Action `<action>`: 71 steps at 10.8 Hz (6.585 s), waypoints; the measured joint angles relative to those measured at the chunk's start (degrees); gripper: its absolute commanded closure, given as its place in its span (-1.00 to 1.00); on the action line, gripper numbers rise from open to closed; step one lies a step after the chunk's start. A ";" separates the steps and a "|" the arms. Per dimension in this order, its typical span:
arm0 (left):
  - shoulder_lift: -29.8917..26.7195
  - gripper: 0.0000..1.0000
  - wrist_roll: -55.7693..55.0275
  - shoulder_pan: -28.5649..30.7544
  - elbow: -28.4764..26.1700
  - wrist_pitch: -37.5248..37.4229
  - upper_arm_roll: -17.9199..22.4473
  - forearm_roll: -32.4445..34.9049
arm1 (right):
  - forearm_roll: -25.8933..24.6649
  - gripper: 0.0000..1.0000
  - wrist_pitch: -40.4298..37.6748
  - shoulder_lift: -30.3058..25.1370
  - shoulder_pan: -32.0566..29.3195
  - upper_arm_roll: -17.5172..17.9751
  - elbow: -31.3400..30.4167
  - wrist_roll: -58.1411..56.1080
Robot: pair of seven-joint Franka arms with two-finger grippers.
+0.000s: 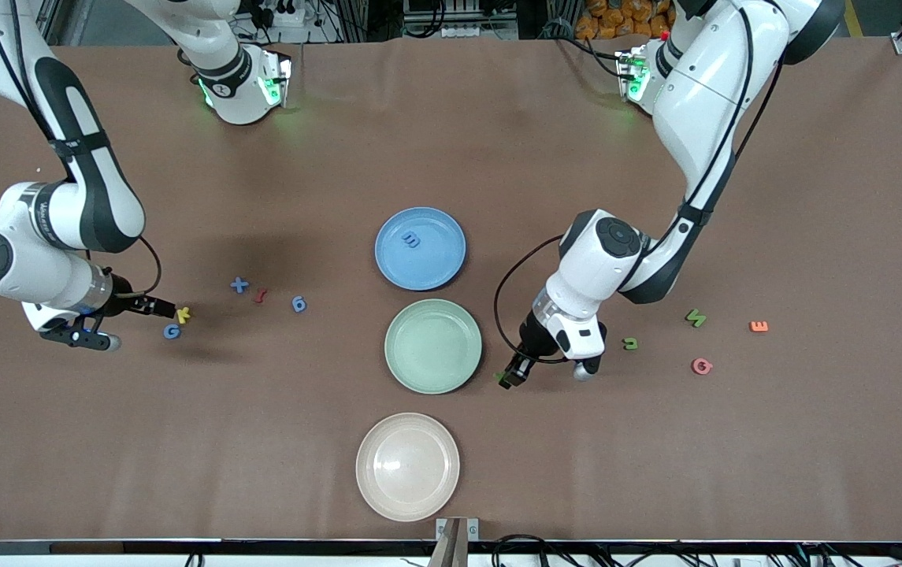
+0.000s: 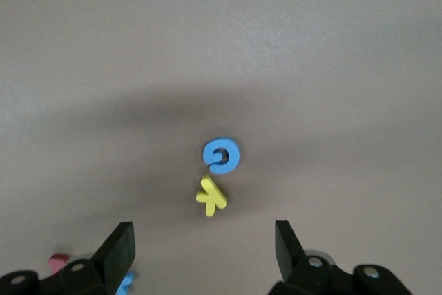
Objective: Sort letters by color into matching plates
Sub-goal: 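Drop the green q with the left gripper while the right gripper grasps G, then carry the G to the blue plate while the left gripper reaches green B, then release the G on the blue plate while the left gripper grasps B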
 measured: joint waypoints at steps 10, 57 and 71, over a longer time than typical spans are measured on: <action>1.26 0.64 0.18 -8.84 -0.14 2.70 2.19 3.09 | -0.42 -0.38 11.48 8.04 -0.37 -1.02 -0.45 -0.50; -18.14 -1.00 42.47 10.95 -31.09 -26.89 2.33 6.41 | 13.37 0.79 6.32 8.00 37.08 11.80 2.25 59.47; -26.33 -1.00 68.53 20.00 -50.46 -8.29 -0.22 6.78 | 9.76 -0.59 6.22 9.26 38.75 11.58 -0.01 60.43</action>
